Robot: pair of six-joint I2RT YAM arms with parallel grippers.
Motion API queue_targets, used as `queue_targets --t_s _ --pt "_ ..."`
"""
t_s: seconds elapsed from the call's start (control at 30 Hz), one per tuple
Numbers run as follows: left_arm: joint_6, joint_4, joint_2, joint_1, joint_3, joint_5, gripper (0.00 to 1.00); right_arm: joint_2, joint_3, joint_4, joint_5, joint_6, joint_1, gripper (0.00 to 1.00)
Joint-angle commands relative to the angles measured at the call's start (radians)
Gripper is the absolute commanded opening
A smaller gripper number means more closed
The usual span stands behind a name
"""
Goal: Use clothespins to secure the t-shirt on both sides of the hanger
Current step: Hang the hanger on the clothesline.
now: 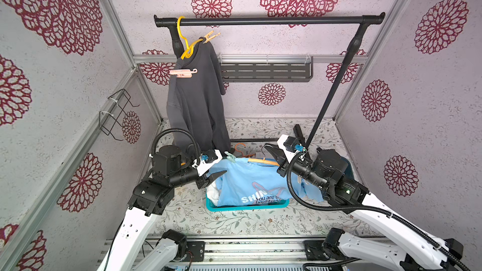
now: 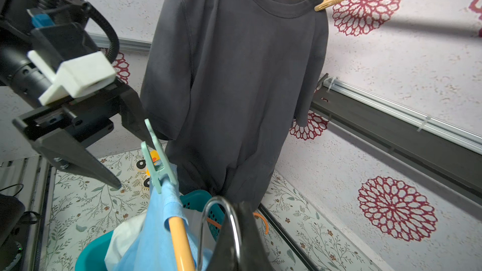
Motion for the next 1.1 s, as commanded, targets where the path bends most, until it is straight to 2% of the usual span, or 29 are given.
queue_targets --t_s 0.0,0.23,0.63,0.83,1.07 --pt "0.004 -0.006 0.016 0.034 0.03 0.107 0.59 -0.041 0.015 0.131 -0.038 0.021 0.0 0.0" --pt "0.029 -0.026 0.045 0.08 0.031 0.156 0.6 -0.028 0.014 0.139 0.017 0.003 -0.001 0.0" --pt "0.024 0.005 0.073 0.132 0.046 0.217 0.62 0.009 0.04 0.16 -0.015 0.018 -0.003 0.0" --pt "0.012 0.053 0.099 0.177 0.043 0.322 0.62 0.001 0.063 0.147 -0.02 0.051 -0.002 0.0" --pt "0.027 0.063 0.099 0.18 0.006 0.365 0.62 -0.022 0.062 0.154 -0.04 0.075 -0.002 0.0"
